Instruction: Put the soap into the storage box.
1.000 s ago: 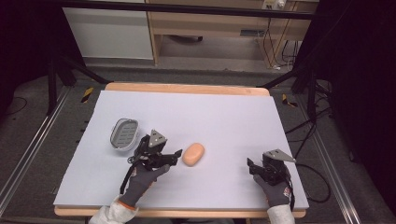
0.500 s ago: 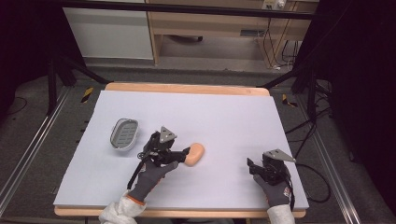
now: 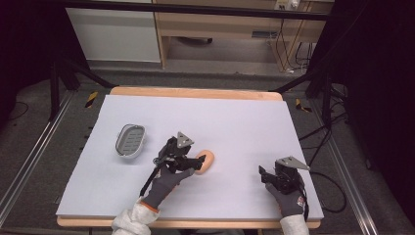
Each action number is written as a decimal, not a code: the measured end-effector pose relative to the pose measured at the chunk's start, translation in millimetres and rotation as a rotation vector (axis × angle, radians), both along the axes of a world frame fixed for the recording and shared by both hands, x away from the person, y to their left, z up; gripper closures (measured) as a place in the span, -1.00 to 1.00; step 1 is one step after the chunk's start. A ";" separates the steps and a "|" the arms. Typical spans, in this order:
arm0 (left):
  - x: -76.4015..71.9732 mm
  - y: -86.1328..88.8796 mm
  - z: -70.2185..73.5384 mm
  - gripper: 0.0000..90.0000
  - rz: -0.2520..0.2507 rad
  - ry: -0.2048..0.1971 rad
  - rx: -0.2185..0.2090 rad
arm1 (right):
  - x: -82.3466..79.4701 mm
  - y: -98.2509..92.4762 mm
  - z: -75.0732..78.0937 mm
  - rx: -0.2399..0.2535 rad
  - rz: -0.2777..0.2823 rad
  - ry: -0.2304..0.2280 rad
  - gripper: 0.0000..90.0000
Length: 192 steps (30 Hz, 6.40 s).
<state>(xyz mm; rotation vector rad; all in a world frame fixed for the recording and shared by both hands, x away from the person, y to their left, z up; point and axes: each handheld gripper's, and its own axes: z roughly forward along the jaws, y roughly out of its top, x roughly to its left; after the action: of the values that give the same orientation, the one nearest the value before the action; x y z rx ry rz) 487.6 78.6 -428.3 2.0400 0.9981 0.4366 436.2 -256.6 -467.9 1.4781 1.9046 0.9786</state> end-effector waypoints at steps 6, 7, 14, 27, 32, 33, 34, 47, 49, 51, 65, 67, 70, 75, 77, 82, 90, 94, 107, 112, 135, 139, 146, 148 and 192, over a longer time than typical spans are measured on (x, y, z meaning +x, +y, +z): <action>4.0 -7.7 -5.9 -0.44 -0.002 0.013 0.027 | 0.0 0.2 0.0 -0.004 -0.001 0.004 -0.24; 5.0 -9.2 -7.1 -0.44 -0.008 0.017 0.040 | -0.1 0.2 0.2 -0.002 0.000 0.001 -0.24; 8.7 -15.6 -14.2 -0.44 -0.009 0.033 0.058 | -0.1 0.3 0.2 0.000 0.000 0.005 -0.23; 16.1 -23.9 -27.5 -0.45 -0.011 0.075 0.091 | -0.2 0.4 0.3 0.005 0.003 0.010 -0.22; 16.6 -27.8 -31.8 -0.48 -0.017 0.085 0.107 | -0.1 -0.1 0.4 0.006 0.007 0.012 -0.22; 16.9 -28.5 -32.7 -0.48 -0.019 0.087 0.114 | -0.1 -0.2 0.4 0.005 0.008 0.012 -0.21; 17.2 -29.3 -33.7 -0.48 -0.018 0.091 0.114 | 0.0 -0.2 0.4 0.007 0.008 0.012 -0.21; 19.5 -32.8 -39.6 -0.45 -0.028 0.123 0.125 | 0.4 -0.1 -0.2 0.005 0.013 0.016 -0.20; 19.7 -33.4 -41.0 -0.44 -0.026 0.126 0.133 | 0.3 0.2 -0.1 0.007 0.012 0.017 -0.19; 20.1 -33.7 -42.2 -0.43 -0.028 0.127 0.133 | 0.2 0.2 0.0 0.007 0.013 0.018 -0.18; 19.7 -37.8 -44.8 -0.32 -0.028 0.137 0.159 | 0.2 0.5 0.0 0.010 0.019 0.018 -0.12; 19.6 -38.4 -44.7 -0.32 -0.025 0.137 0.162 | 0.2 0.4 -0.1 0.010 0.021 0.019 -0.12; 19.1 -40.0 -44.9 -0.31 -0.015 0.134 0.166 | 0.4 0.4 -0.3 0.009 0.022 0.019 -0.12; 18.9 -40.5 -44.6 -0.31 -0.013 0.134 0.174 | 0.7 1.3 -0.6 0.008 0.025 0.021 -0.12; 18.8 -40.7 -44.6 -0.30 -0.011 0.133 0.174 | 0.8 1.1 -0.4 0.013 0.025 0.023 -0.12; 18.8 -40.8 -44.6 -0.30 -0.008 0.131 0.174 | 1.3 0.4 -0.9 0.009 0.023 0.019 -0.12; 19.9 -39.5 -43.9 -0.30 -0.014 0.140 0.164 | 1.2 0.6 -0.9 0.013 0.022 0.023 -0.11; 19.2 -38.9 -42.1 -0.29 -0.013 0.136 0.153 | 1.2 0.3 -1.0 0.016 0.022 0.025 -0.11; 9.6 -30.7 -21.3 -0.29 -0.026 0.104 0.125 | 0.8 -0.3 -0.3 0.017 0.021 0.016 -0.11; 7.1 -24.9 -10.5 -0.29 -0.032 0.092 0.114 | 0.9 -0.2 -0.5 0.016 0.021 0.014 -0.12; -4.6 29.1 26.8 -0.29 0.023 0.038 0.059 | 0.9 0.8 -0.6 0.007 0.020 0.013 -0.12; -7.0 40.5 26.6 -0.29 0.037 0.039 0.041 | 0.9 1.1 -0.7 0.011 0.020 0.015 -0.12; -8.2 64.1 22.6 -0.29 0.074 0.048 0.029 | 0.8 0.9 -0.6 0.006 0.019 0.011 -0.12; -8.5 72.4 22.3 -0.29 0.086 0.049 0.022 | 0.9 1.3 -0.8 0.005 0.019 0.013 -0.12; 25.0 165.4 34.5 -0.29 0.317 0.038 0.016 | 2.0 2.8 -1.8 0.007 0.024 0.017 -0.12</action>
<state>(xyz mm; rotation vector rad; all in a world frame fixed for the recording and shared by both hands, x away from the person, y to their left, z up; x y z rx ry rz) 512.5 244.1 -393.8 1.9140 1.3524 0.5740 438.2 -253.9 -469.7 1.4750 1.9366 0.9874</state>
